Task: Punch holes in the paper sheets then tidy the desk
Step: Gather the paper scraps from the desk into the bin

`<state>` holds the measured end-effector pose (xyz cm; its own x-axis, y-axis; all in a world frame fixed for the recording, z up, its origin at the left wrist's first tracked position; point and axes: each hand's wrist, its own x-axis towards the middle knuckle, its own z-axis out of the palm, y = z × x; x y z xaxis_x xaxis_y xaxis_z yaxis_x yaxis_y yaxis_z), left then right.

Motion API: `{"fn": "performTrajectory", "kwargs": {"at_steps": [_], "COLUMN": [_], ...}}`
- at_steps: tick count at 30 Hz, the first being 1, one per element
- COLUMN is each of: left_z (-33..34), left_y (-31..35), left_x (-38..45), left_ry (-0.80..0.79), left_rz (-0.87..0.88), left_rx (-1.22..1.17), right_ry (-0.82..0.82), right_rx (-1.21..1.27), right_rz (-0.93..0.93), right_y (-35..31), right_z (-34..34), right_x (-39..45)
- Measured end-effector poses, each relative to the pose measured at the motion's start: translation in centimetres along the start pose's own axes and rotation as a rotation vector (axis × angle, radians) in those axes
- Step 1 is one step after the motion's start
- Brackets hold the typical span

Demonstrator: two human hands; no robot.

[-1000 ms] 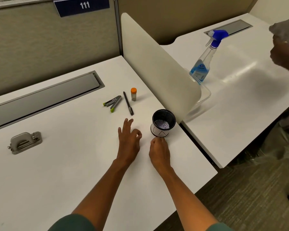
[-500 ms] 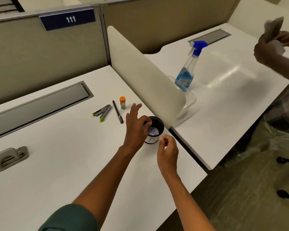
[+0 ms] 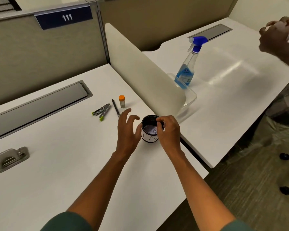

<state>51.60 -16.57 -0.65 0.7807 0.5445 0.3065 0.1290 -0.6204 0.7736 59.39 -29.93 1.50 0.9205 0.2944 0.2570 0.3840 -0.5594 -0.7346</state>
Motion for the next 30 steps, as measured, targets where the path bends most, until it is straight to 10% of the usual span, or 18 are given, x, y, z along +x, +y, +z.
{"fn": "performTrajectory", "kwargs": {"at_steps": [7, 30], "left_z": [-1.3, 0.9], "left_y": [-5.6, -5.0], "left_x": [-5.4, -8.3], "left_ry": [-0.104, -0.236], "left_rz": [-0.139, -0.176], "left_rx": [0.203, 0.285], "right_ry": [0.190, -0.087], "right_rx": [0.143, 0.064], "right_rz": [0.030, 0.232], "right_y": [0.1, 4.4], "right_z": [1.7, 4.3], "right_x": [-5.7, -11.7]}}
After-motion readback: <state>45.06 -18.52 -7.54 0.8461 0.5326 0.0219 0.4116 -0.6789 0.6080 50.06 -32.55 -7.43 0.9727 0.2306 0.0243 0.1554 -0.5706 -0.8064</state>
